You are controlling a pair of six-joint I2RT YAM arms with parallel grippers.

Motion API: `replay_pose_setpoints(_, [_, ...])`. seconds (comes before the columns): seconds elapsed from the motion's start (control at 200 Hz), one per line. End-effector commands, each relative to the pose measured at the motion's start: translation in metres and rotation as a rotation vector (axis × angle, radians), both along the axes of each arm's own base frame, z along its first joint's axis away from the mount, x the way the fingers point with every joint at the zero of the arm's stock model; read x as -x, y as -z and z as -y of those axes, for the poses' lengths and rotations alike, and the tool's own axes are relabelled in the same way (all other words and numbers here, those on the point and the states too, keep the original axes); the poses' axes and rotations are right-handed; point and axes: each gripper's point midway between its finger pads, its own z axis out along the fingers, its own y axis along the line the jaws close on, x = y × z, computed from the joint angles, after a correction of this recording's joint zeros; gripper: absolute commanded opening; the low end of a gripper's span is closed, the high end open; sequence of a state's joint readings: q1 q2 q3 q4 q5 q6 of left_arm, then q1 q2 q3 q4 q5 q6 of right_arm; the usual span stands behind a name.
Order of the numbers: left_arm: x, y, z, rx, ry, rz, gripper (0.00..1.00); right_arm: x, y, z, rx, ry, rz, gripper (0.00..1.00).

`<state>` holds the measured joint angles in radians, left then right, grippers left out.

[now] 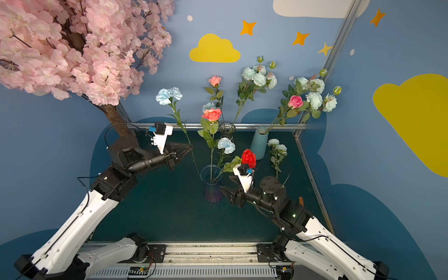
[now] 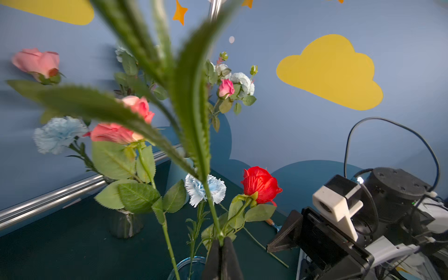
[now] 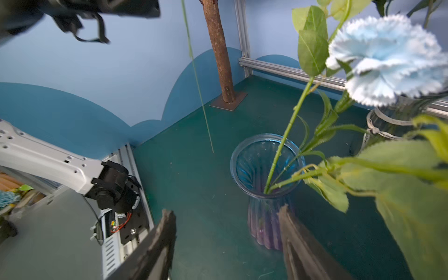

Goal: Pick out blue flowers from the vase
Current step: Pick up the flower from the vase, then place the flower at the center of the board.

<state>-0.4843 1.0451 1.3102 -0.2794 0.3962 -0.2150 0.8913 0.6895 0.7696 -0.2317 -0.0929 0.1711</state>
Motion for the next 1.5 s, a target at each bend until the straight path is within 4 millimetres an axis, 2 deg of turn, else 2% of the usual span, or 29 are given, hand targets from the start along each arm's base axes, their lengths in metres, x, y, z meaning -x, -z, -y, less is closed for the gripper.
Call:
replay_pose_setpoints(0.0, [-0.007, 0.039, -0.034, -0.148, -0.186, -0.12, 0.03, -0.011, 0.007, 0.015, -0.021, 0.1, 0.058, 0.76])
replay_pose_setpoints(0.01, [-0.007, 0.041, -0.036, -0.154, -0.199, -0.124, 0.03, -0.011, 0.005, 0.017, -0.027, 0.106, 0.065, 0.76])
replay_pose_setpoints(0.035, [-0.008, 0.047, -0.041, -0.171, -0.224, -0.143, 0.03, -0.013, 0.018, 0.019, -0.013, 0.119, 0.061, 0.78])
replay_pose_setpoints(0.11, [-0.011, 0.07, -0.056, -0.225, -0.311, -0.193, 0.03, -0.018, 0.03, 0.029, -0.014, 0.178, 0.081, 0.8])
replay_pose_setpoints(0.27, [-0.03, 0.139, -0.095, -0.404, -0.532, -0.323, 0.03, -0.032, 0.062, 0.049, -0.013, 0.316, 0.108, 0.81])
replay_pose_setpoints(0.4, [-0.047, 0.189, -0.114, -0.5, -0.623, -0.435, 0.04, -0.043, 0.087, 0.067, 0.015, 0.429, 0.1, 0.83])
replay_pose_setpoints(0.566, [-0.063, 0.244, -0.13, -0.552, -0.685, -0.565, 0.03, -0.051, 0.103, 0.075, 0.018, 0.487, 0.111, 0.83])
replay_pose_setpoints(0.626, [-0.064, 0.265, -0.137, -0.585, -0.698, -0.629, 0.03, -0.055, 0.112, 0.08, 0.022, 0.518, 0.1, 0.84])
replay_pose_setpoints(0.756, [-0.062, 0.306, -0.155, -0.715, -0.741, -0.755, 0.04, -0.057, 0.113, 0.082, 0.013, 0.527, 0.081, 0.84])
replay_pose_setpoints(0.871, [-0.059, 0.331, -0.172, -0.824, -0.796, -0.831, 0.04, -0.058, 0.116, 0.084, 0.009, 0.531, 0.07, 0.84])
replay_pose_setpoints(1.016, [-0.056, 0.358, -0.177, -0.881, -0.782, -0.917, 0.03, -0.059, 0.116, 0.085, 0.003, 0.536, 0.065, 0.84])
replay_pose_setpoints(1.266, [-0.038, 0.401, -0.177, -0.974, -0.735, -1.097, 0.04, -0.061, 0.119, 0.086, 0.004, 0.54, 0.048, 0.84])
replay_pose_setpoints(1.361, [-0.035, 0.412, -0.18, -0.993, -0.737, -1.127, 0.04, -0.062, 0.12, 0.086, 0.005, 0.541, 0.044, 0.84])
replay_pose_setpoints(1.497, [-0.031, 0.415, -0.178, -0.974, -0.731, -1.147, 0.03, -0.063, 0.121, 0.087, 0.004, 0.547, 0.037, 0.84])
